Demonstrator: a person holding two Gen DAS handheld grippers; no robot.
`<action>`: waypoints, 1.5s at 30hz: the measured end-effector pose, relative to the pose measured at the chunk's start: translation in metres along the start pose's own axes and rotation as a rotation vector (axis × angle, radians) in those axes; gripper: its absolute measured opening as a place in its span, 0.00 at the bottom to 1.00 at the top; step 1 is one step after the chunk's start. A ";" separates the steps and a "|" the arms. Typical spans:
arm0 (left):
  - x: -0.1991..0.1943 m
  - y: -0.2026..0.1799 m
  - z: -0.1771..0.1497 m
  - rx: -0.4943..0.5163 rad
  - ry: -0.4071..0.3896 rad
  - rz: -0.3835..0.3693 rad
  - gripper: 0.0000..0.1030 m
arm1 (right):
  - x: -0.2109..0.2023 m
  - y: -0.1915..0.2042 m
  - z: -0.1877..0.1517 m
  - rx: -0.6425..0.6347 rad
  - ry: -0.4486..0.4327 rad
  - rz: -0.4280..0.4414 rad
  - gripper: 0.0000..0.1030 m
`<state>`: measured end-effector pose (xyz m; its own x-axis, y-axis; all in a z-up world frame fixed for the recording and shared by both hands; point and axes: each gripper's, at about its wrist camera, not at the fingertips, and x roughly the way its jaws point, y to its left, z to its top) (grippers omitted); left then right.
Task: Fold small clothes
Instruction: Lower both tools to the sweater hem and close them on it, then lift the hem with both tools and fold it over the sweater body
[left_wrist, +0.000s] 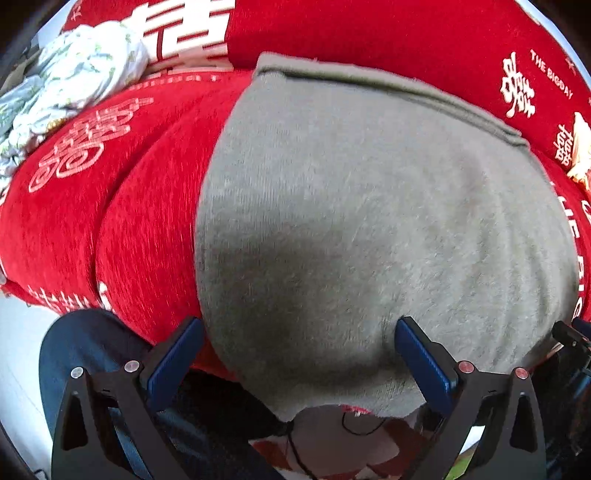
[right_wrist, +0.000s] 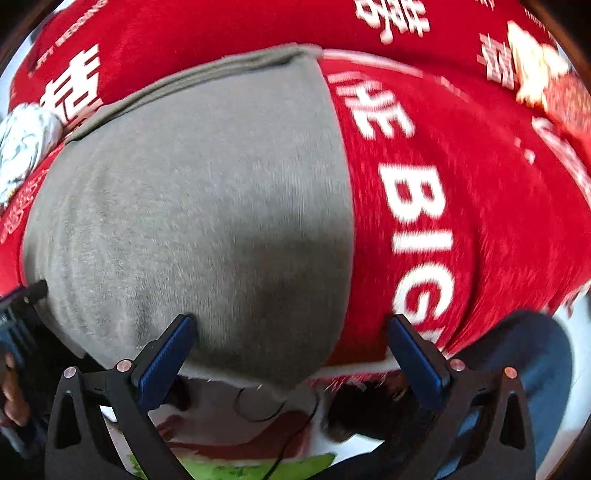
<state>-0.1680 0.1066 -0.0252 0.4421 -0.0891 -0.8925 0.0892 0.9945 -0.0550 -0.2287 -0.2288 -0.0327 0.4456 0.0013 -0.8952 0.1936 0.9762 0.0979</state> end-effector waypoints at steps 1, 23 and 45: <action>0.001 0.001 -0.001 -0.007 0.011 -0.007 1.00 | 0.003 0.001 -0.001 0.006 0.021 0.012 1.00; 0.012 0.001 -0.008 -0.010 0.138 -0.192 0.57 | 0.025 0.020 -0.020 -0.055 0.113 0.041 0.69; -0.042 0.017 0.090 -0.063 -0.147 -0.260 0.17 | -0.026 -0.009 0.072 0.105 -0.203 0.380 0.15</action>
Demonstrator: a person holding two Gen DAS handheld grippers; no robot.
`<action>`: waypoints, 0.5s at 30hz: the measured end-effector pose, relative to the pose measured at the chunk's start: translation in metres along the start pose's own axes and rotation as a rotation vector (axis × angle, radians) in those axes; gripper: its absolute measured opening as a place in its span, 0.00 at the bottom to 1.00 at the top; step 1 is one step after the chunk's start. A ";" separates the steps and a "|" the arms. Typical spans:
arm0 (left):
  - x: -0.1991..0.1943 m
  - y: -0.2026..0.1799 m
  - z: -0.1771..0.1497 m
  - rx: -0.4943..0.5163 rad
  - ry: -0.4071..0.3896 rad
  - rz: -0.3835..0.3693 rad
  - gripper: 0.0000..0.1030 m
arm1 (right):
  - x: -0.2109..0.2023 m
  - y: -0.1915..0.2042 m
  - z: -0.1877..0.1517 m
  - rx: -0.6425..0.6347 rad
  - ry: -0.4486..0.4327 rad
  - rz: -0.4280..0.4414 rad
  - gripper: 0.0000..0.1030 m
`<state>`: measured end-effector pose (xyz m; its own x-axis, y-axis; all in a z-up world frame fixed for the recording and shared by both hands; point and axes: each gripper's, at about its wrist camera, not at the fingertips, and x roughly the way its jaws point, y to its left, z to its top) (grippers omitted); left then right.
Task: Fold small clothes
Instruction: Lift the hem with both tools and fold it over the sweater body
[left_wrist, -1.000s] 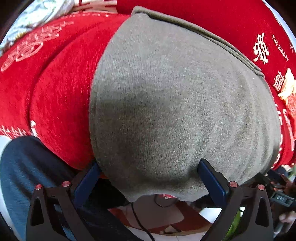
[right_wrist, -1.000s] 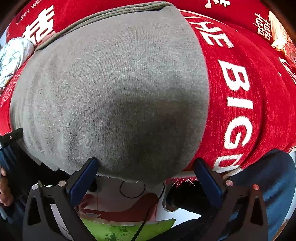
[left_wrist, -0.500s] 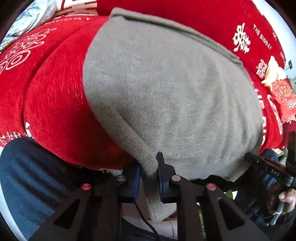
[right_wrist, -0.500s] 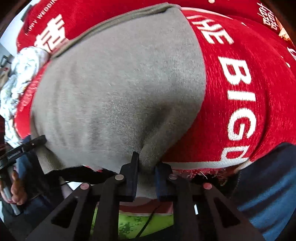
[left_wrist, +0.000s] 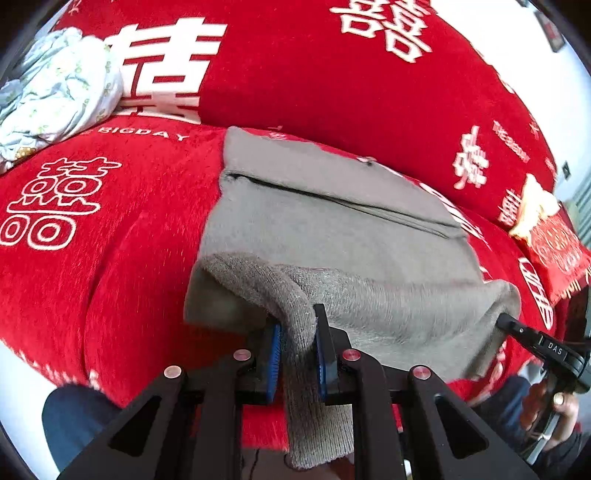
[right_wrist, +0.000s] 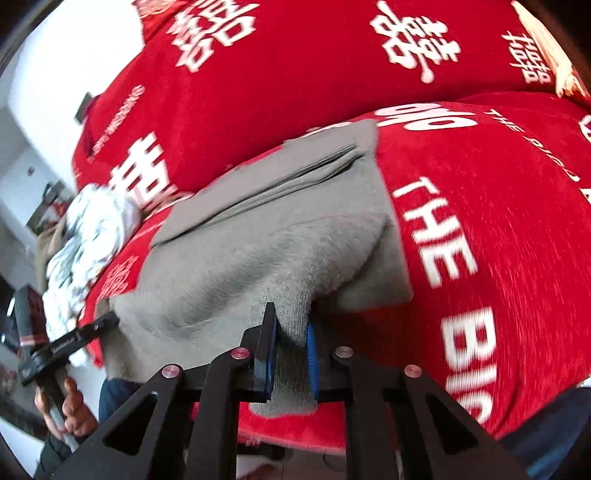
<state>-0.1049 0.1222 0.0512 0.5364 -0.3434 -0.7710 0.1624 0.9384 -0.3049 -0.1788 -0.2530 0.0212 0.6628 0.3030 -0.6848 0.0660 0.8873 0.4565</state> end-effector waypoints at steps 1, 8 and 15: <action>0.008 0.001 0.003 -0.009 0.015 0.004 0.17 | 0.008 -0.002 0.003 0.008 0.010 -0.009 0.15; 0.027 0.007 -0.001 -0.035 0.053 -0.010 0.59 | 0.021 -0.012 0.009 0.026 0.022 0.006 0.24; 0.002 0.002 -0.027 0.000 0.027 -0.006 0.84 | -0.009 -0.008 -0.013 0.019 -0.082 -0.007 0.79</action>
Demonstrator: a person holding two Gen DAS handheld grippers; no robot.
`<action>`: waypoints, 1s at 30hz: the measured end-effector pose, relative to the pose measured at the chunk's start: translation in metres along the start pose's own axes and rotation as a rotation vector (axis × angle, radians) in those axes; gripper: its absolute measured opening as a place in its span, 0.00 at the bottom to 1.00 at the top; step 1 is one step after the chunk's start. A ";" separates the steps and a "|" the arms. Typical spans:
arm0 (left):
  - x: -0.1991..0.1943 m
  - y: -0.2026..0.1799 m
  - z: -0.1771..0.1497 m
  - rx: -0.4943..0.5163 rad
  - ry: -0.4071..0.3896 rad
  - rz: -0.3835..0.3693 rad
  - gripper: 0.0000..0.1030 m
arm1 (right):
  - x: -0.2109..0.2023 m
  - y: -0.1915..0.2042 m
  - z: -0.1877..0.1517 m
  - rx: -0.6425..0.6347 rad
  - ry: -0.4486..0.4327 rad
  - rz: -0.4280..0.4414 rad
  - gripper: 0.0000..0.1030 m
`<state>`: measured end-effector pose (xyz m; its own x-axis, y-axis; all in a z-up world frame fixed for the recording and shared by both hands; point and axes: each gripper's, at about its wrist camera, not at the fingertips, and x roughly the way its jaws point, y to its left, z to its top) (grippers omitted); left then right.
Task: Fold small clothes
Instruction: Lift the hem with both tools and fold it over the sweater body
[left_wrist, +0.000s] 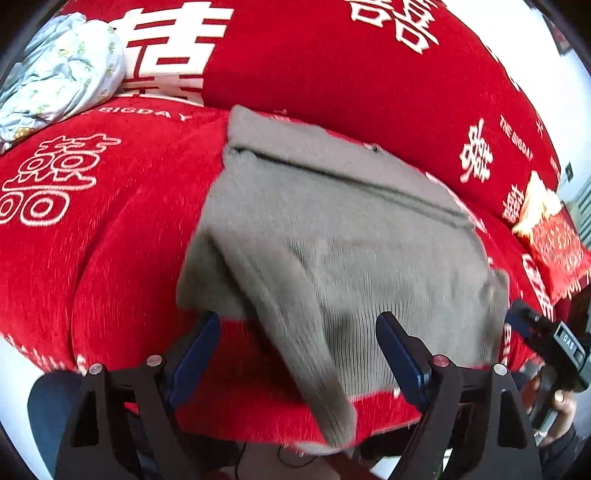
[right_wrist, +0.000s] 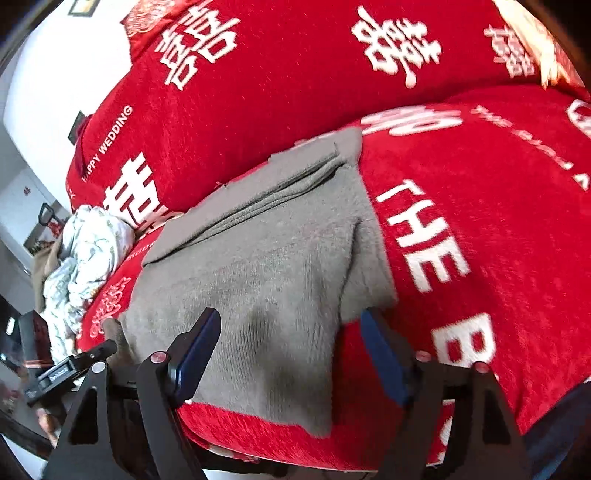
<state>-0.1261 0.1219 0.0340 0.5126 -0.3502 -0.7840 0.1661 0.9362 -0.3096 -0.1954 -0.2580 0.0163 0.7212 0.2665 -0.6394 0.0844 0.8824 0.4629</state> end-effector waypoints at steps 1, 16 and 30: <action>0.001 -0.002 -0.004 0.010 0.004 0.008 0.84 | -0.002 0.002 -0.004 -0.013 0.002 -0.002 0.79; -0.002 -0.014 -0.006 0.010 0.020 0.026 0.07 | 0.010 0.020 -0.015 -0.116 0.088 0.007 0.13; -0.028 -0.013 0.072 -0.070 -0.137 -0.007 0.07 | -0.023 0.056 0.058 -0.126 -0.102 0.112 0.12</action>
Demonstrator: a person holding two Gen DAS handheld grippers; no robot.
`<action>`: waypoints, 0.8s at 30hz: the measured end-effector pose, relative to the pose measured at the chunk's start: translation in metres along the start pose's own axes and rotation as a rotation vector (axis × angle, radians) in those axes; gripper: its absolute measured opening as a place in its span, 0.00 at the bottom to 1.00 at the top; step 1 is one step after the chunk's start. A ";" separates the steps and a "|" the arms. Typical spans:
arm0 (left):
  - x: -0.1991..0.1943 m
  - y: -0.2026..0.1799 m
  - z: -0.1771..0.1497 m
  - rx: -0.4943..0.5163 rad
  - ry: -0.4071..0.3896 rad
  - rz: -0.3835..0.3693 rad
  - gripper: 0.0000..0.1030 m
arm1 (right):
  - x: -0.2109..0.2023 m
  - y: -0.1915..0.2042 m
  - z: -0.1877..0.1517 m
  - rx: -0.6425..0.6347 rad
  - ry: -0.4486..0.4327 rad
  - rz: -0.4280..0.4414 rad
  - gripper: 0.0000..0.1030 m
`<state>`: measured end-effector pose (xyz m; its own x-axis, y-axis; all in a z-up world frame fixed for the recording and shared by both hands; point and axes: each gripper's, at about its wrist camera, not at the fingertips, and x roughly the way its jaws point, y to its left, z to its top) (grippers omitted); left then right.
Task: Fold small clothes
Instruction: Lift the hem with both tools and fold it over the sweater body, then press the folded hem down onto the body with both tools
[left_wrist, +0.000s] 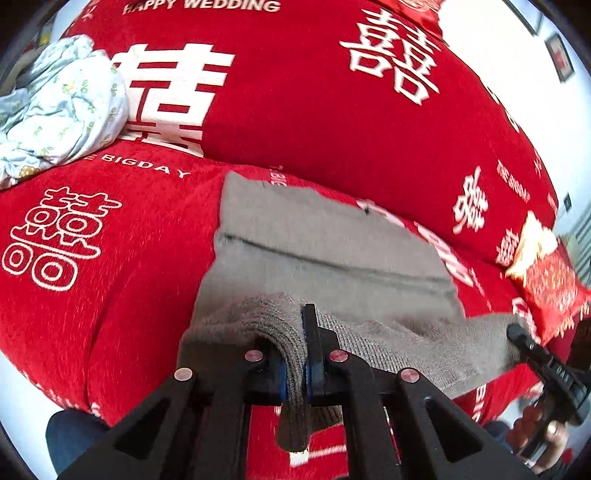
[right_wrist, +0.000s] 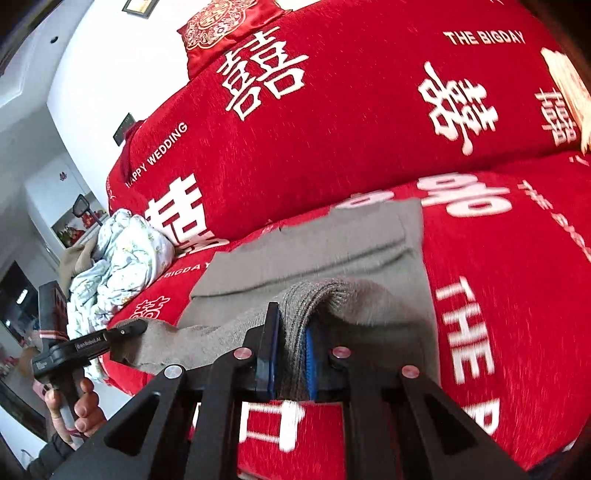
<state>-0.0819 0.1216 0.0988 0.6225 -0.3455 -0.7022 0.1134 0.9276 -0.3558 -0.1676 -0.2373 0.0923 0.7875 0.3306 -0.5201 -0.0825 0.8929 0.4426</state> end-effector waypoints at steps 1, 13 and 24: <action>0.003 0.002 0.004 -0.011 -0.001 -0.002 0.07 | 0.004 0.001 0.004 -0.007 0.001 -0.006 0.12; 0.046 0.001 0.040 -0.032 0.019 0.028 0.07 | 0.050 -0.011 0.041 0.004 0.018 -0.056 0.12; 0.070 -0.014 0.083 -0.019 0.021 0.040 0.07 | 0.081 -0.024 0.077 0.025 0.028 -0.072 0.12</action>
<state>0.0245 0.0969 0.1062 0.6095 -0.3115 -0.7290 0.0743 0.9380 -0.3386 -0.0546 -0.2552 0.0962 0.7733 0.2742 -0.5717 -0.0106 0.9072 0.4207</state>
